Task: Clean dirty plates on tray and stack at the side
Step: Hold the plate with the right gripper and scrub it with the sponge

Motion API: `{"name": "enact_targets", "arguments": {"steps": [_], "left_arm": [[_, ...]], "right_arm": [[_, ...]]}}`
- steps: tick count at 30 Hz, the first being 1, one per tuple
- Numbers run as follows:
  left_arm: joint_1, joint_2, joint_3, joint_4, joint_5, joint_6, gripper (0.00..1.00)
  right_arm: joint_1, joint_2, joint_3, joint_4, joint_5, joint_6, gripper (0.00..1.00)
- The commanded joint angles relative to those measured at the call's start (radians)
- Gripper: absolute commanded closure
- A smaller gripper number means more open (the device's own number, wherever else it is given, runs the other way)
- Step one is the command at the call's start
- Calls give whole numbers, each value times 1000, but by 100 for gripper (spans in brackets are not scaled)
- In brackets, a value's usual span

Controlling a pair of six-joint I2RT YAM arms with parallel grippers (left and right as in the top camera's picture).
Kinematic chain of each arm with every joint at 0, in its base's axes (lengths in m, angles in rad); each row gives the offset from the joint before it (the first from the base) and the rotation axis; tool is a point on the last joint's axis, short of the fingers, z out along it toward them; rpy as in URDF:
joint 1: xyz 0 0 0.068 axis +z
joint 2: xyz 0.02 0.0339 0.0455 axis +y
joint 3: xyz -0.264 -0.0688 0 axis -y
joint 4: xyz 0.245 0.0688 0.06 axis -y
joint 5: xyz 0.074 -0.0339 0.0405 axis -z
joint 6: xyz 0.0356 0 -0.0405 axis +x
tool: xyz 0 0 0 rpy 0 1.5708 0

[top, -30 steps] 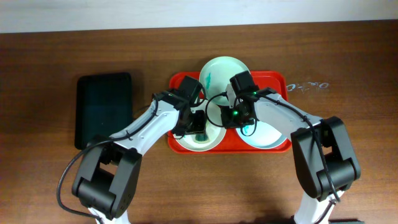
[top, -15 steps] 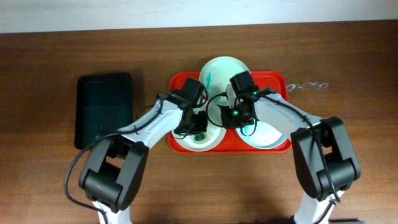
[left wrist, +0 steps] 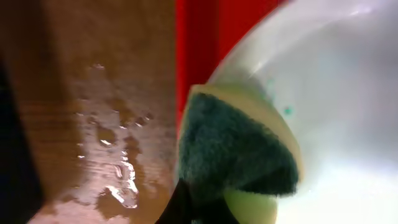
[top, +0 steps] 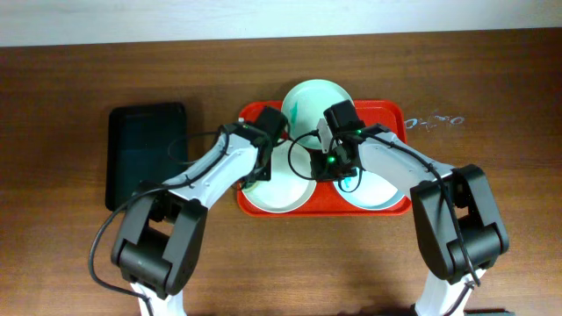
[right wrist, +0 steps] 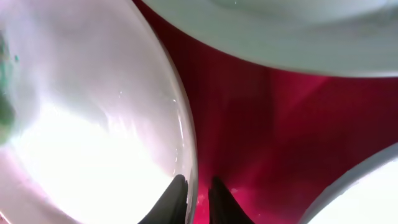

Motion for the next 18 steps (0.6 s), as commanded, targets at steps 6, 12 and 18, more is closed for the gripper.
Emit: {"name": "enact_targets", "arguments": {"steps": [6,12,18], "left_arm": [[19,9,85,124,474,4,100],[23,64,58,175,386,-15,100],[23,148,58,197,249,-13,100]], "right_arm": [[2,18,-1,-5,21,-8,86],[2,18,-1,-5,21,-8,86],[2,18,-1,-5,21,-8,86]]}}
